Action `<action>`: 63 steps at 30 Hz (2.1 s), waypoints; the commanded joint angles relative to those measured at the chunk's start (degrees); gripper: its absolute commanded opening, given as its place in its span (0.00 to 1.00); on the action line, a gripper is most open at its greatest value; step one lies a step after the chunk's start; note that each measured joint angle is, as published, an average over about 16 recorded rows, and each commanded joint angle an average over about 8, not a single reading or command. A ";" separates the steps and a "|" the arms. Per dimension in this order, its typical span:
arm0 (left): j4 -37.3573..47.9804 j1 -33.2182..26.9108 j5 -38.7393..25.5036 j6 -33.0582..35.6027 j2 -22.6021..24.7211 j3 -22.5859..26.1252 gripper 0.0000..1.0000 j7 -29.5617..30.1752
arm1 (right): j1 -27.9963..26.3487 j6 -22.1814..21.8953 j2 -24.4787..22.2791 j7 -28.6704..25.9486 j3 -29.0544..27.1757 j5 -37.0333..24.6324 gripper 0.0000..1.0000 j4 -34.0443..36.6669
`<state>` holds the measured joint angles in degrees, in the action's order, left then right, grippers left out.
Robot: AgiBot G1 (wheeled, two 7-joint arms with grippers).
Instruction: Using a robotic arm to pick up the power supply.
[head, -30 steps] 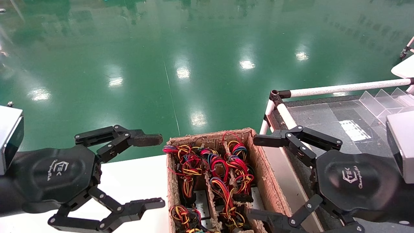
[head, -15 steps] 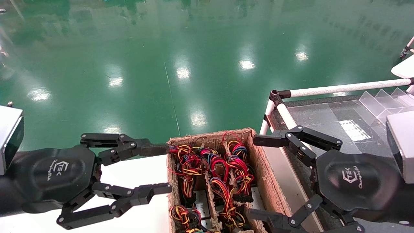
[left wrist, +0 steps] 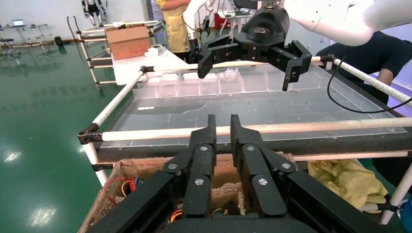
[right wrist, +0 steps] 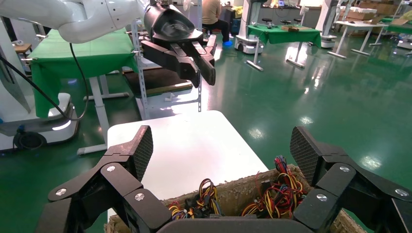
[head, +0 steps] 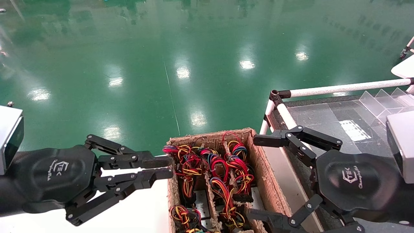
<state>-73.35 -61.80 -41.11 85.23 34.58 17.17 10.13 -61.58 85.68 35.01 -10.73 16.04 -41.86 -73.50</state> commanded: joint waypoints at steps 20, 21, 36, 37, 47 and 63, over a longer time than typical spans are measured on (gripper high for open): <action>0.00 0.00 0.00 0.00 0.00 0.00 1.00 0.00 | 0.00 0.00 0.00 0.00 0.00 0.00 1.00 0.00; 0.00 0.00 0.00 0.00 0.00 0.00 1.00 0.00 | 0.00 0.00 0.00 0.00 0.00 0.00 1.00 0.00; 0.03 -0.01 0.01 0.01 0.00 0.02 1.00 -0.02 | 0.60 -0.49 -0.19 -0.01 0.35 -0.89 1.00 2.28; 0.03 -0.02 0.01 0.01 0.00 0.02 1.00 -0.02 | 0.72 -0.60 -0.25 0.03 0.46 -1.20 1.00 2.81; 0.05 -0.03 0.02 0.01 0.00 0.05 1.00 -0.04 | -3.13 -3.06 0.34 -3.27 5.57 -12.43 1.00 10.79; 0.05 -0.04 0.05 -0.01 -0.02 0.10 1.00 -0.06 | -16.45 1.31 11.72 5.75 13.20 -25.94 0.81 30.52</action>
<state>-73.30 -61.85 -41.06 85.23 34.56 17.26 10.07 -77.97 87.07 46.67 -4.81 29.07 -67.42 -42.73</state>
